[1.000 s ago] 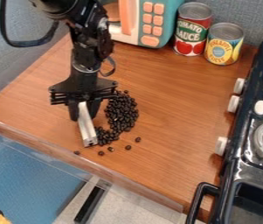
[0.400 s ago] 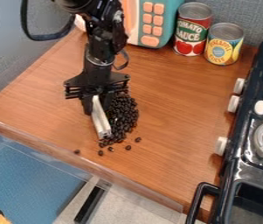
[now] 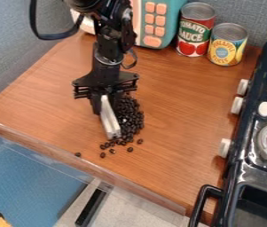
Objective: Sweep into pile
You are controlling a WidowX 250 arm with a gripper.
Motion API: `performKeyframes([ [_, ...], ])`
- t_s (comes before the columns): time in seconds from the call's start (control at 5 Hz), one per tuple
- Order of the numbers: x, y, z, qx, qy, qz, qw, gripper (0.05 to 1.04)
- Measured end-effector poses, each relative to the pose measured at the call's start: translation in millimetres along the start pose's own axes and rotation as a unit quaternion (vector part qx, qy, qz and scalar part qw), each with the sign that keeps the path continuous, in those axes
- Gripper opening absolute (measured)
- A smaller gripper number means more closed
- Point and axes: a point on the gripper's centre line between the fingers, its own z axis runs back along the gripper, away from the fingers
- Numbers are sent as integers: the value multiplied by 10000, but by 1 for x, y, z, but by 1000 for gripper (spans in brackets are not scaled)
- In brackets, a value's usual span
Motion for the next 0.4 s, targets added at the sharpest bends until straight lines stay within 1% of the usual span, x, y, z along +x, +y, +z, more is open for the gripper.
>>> performKeyframes([
  [0.2, -2, 5, 17, -55, 38, -126, 9999, 364],
  [0.4, 7, 28, 19, 130, -26, -137, 9998, 364],
])
